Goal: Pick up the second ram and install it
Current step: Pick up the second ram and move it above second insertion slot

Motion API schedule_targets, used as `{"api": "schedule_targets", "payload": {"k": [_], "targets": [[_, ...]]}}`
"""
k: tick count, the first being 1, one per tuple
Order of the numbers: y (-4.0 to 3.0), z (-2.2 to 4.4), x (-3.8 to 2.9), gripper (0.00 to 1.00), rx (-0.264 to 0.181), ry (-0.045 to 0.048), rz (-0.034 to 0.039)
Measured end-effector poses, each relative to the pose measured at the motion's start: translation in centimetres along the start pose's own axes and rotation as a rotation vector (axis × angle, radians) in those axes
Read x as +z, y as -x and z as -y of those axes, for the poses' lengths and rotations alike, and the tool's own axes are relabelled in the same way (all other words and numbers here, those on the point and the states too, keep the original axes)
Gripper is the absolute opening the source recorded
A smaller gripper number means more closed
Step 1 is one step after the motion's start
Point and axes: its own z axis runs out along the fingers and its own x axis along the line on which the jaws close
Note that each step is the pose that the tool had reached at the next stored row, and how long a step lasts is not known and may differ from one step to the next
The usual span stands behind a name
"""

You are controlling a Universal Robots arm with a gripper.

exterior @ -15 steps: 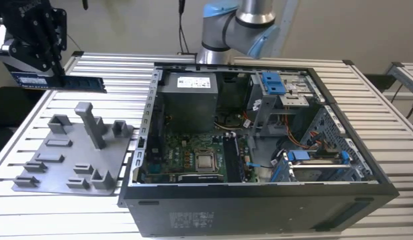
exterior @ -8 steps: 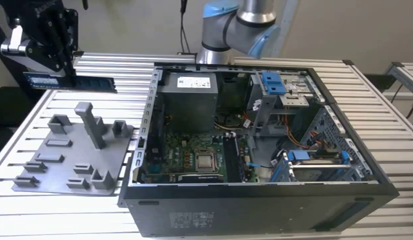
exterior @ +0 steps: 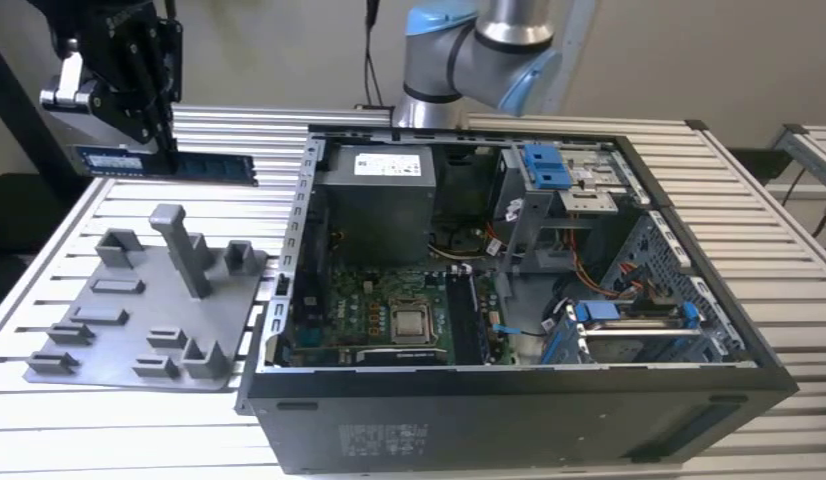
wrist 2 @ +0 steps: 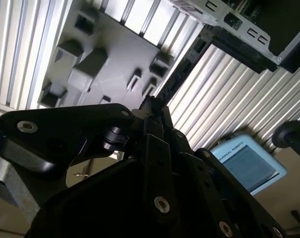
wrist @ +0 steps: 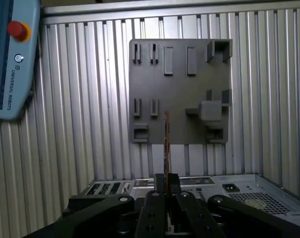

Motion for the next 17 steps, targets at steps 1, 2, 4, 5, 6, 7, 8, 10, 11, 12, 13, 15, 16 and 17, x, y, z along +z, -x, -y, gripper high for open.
{"api": "schedule_targets", "payload": {"k": [1,2,4,5,6,7,8,10,11,12,13,15,16,17], "targets": [[0.02,0.25,-0.01,0.14,0.0,0.0002,0.0],[0.04,0.48,-0.01,0.14,0.0,0.0003,0.0],[0.07,0.96,-0.03,0.14,0.0,0.0006,0.0],[0.09,1.21,-0.03,0.14,0.0,0.0008,0.0],[0.11,1.44,-0.04,0.14,0.0,0.0009,0.0],[0.13,1.68,-0.04,0.14,0.0,0.001,0.0],[0.14,1.91,-0.05,0.14,0.0,0.0012,-0.0001],[0.18,2.39,-0.07,0.14,0.0,0.0015,-0.0001],[0.2,2.63,-0.08,0.14,0.0,0.0018,-0.0001],[0.21,2.86,-0.08,0.14,0.0,0.0018,-0.0001],[0.23,3.12,-0.09,0.14,0.0,0.002,-0.0001],[0.27,3.6,-0.1,0.14,0.0,0.0023,-0.0001],[0.29,3.83,-0.1,0.14,0.0,0.0025,-0.0001],[0.31,4.07,-0.11,0.14,0.0,0.0027,-0.0002]]}}
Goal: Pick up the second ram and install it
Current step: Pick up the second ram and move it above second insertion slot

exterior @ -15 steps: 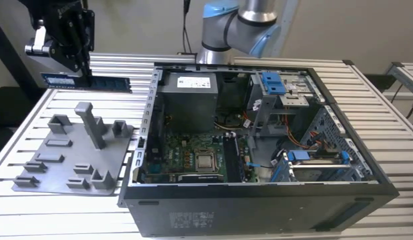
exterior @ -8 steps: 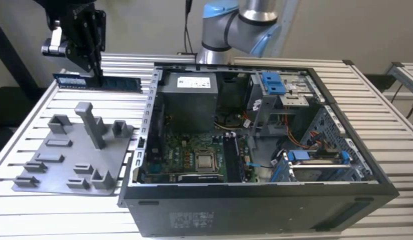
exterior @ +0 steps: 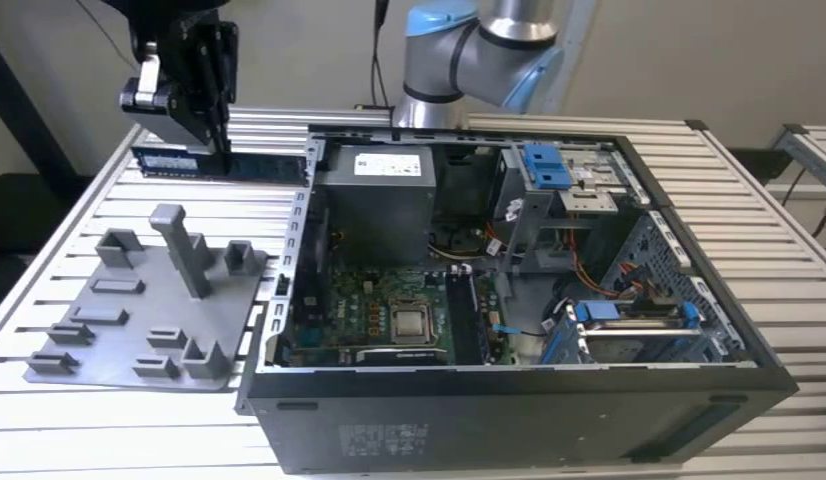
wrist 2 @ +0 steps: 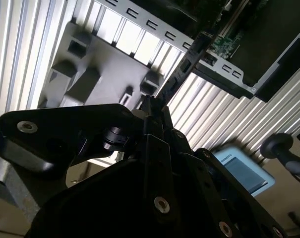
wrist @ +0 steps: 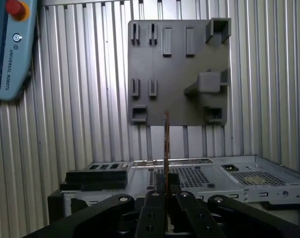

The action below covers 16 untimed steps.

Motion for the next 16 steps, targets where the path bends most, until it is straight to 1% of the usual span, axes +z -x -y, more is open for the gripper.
{"api": "schedule_targets", "payload": {"k": [16], "targets": [[0.29,3.89,-0.12,0.14,0.0,0.0026,-0.0002]]}}
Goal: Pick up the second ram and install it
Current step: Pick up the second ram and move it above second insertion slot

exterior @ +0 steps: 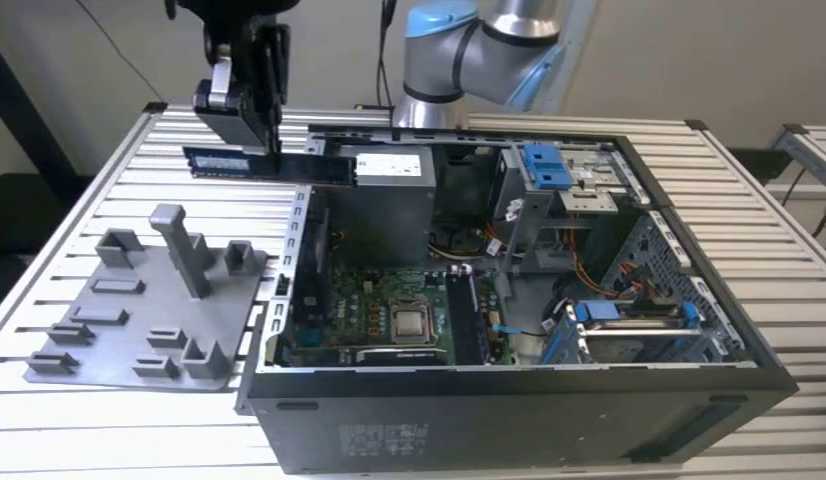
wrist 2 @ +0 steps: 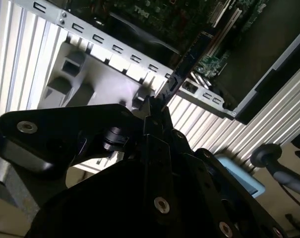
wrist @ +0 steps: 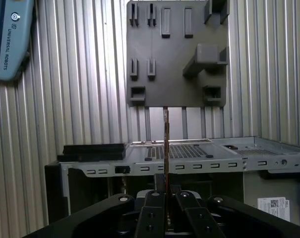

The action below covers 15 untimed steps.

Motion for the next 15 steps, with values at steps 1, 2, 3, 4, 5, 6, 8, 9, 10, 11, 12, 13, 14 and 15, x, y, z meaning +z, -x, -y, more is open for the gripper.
{"api": "schedule_targets", "payload": {"k": [1,2,3,4,5,6,8,9,10,11,12,13,14,15], "targets": [[0.02,0.23,-0.01,0.14,0.0,0.0002,0.0],[0.04,0.46,-0.02,0.14,0.0,0.0003,0.0],[0.05,0.69,-0.02,0.14,0.0,0.0004,-0.0001],[0.07,0.91,-0.03,0.14,0.0,0.0005,0.0],[0.08,1.15,-0.04,0.14,0.0,0.0006,0.0],[0.1,1.36,-0.05,0.14,0.0,0.0008,-0.0001],[0.14,1.82,-0.06,0.14,0.0,0.001,-0.0001],[0.15,2.04,-0.07,0.14,0.0,0.0011,-0.0001],[0.17,2.26,-0.08,0.14,0.0,0.0012,-0.0001],[0.19,2.49,-0.08,0.14,0.0,0.0013,-0.0001],[0.2,2.71,-0.09,0.14,0.0,0.0015,-0.0002],[0.22,2.93,-0.1,0.14,0.0,0.0016,-0.0001],[0.23,3.15,-0.1,0.14,0.0,0.0017,-0.0001],[0.25,3.36,-0.11,0.14,0.0,0.0017,-0.0002]]}}
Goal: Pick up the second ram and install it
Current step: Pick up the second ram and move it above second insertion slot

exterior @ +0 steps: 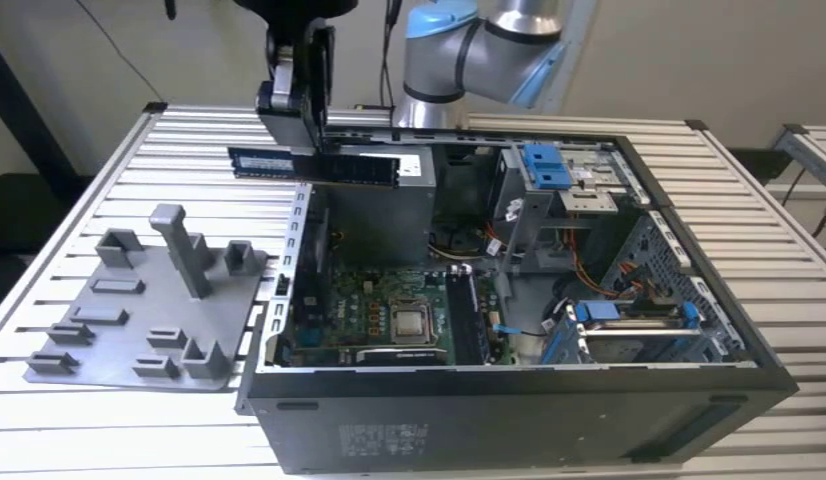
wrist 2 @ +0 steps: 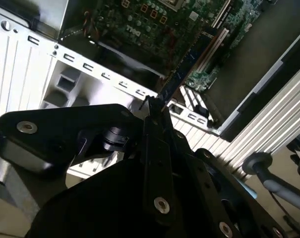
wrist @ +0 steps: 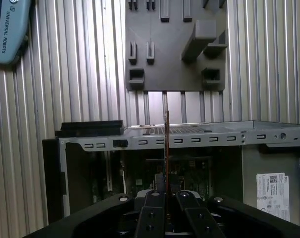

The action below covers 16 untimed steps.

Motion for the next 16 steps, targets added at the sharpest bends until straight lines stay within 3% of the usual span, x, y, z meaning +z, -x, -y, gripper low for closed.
{"api": "schedule_targets", "payload": {"k": [16], "targets": [[0.25,3.27,-0.12,0.14,0.0,0.0013,-0.0001]]}}
